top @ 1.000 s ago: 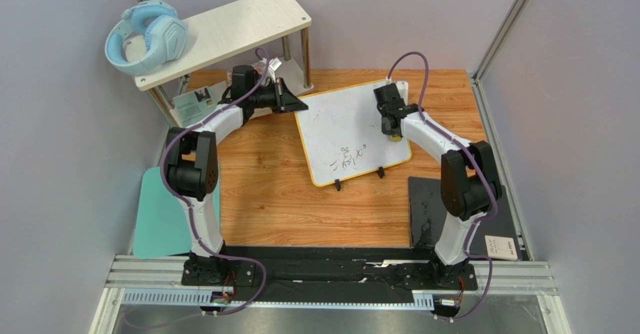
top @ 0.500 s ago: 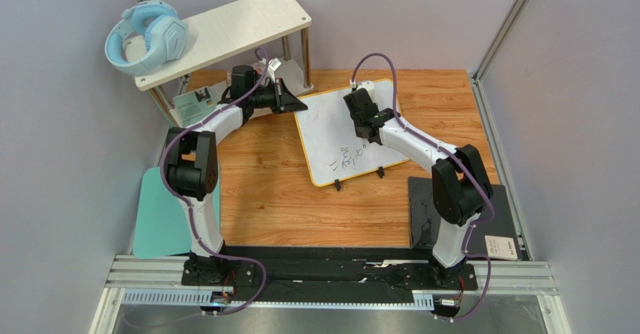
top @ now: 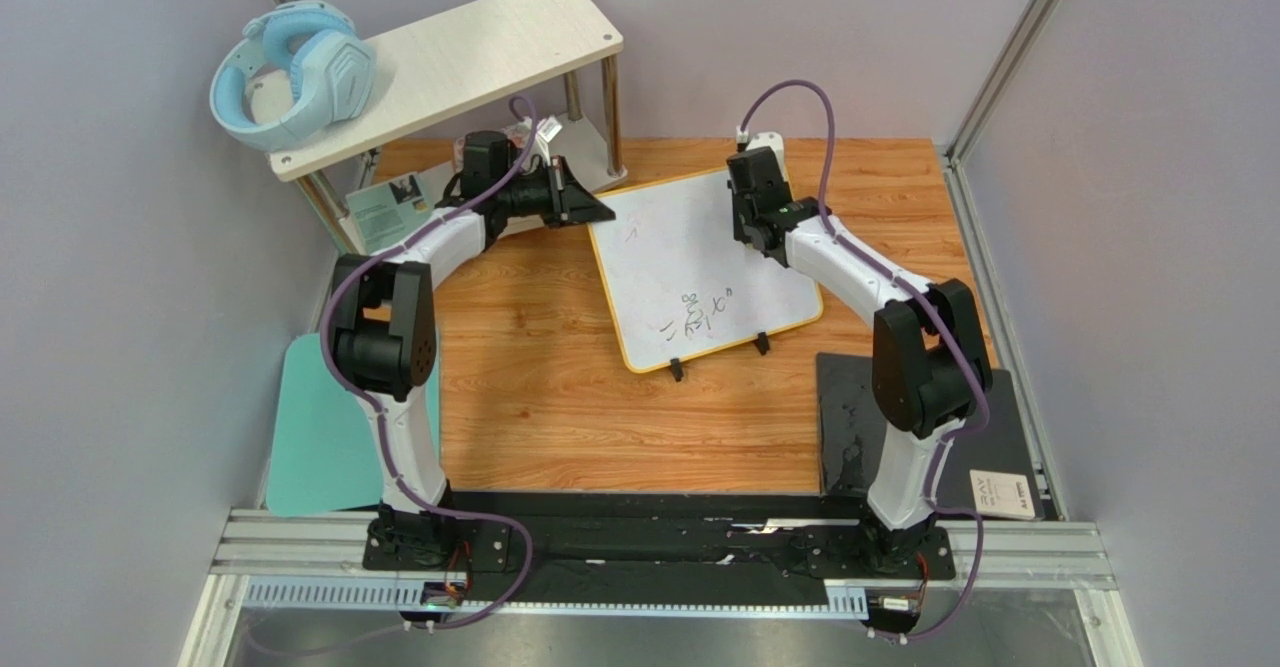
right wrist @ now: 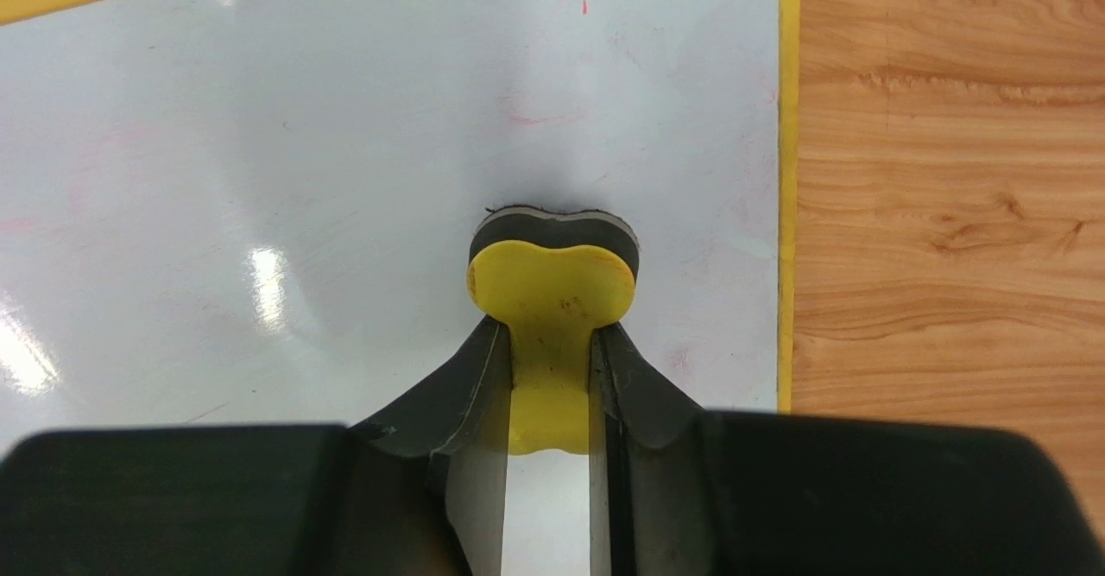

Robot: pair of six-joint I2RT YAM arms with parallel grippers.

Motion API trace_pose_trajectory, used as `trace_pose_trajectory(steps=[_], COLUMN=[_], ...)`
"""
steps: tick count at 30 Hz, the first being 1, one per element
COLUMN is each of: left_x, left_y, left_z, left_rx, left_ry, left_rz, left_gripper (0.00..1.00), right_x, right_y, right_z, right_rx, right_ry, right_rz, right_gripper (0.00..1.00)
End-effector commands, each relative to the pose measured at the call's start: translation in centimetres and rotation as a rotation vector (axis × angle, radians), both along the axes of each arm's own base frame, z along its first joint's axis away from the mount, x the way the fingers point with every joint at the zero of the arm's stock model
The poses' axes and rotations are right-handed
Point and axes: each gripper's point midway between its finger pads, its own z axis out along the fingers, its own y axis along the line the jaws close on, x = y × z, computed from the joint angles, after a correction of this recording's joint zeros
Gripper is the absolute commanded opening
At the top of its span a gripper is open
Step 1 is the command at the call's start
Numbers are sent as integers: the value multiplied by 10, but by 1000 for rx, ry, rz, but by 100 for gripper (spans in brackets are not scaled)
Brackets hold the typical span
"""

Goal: Erase the whiteboard

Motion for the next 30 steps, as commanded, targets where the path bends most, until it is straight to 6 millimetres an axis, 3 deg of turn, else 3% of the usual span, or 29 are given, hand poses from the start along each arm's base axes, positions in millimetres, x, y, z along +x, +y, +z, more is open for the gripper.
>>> trace_pose_trajectory(steps=[1,2,3,9,12,15,20,23,24,26,30], left_x=[33,33,33,33,33,33,33,31,32,31,32], left_y=[20,20,20,20,19,20,20,21,22,22,23], left_z=[-1,-1,0,1,3,2,2,4,5,4,4], left_rx=[147,147,146,144,145,146,151,158,163,166,172], left_ry=[-261,-261,-263,-266,-270,-267,-266,-270,-275,-270,-274], left_rz=[79,79,79,78,78,79,80,81,82,81,85], left_gripper=[0,0,0,0,0,0,0,0,0,0,0], right_x=[-39,-46,-64,-121,-149,-158,-141,-124,-120,-111,-95], right_y=[59,66,79,134,154,155,115,85,66,56,12], right_z=[-42,-38,-49,-56,-59,-66,-93,-96,-101,-92,-79], right_rx=[59,62,50,-18,-86,-133,-168,-121,-116,-66,-55], right_ry=[82,66,84,99,110,119,158,158,164,120,65], right_rz=[265,294,348,556,635,598,352,194,142,93,-30], right_gripper=[0,0,0,0,0,0,0,0,0,0,0])
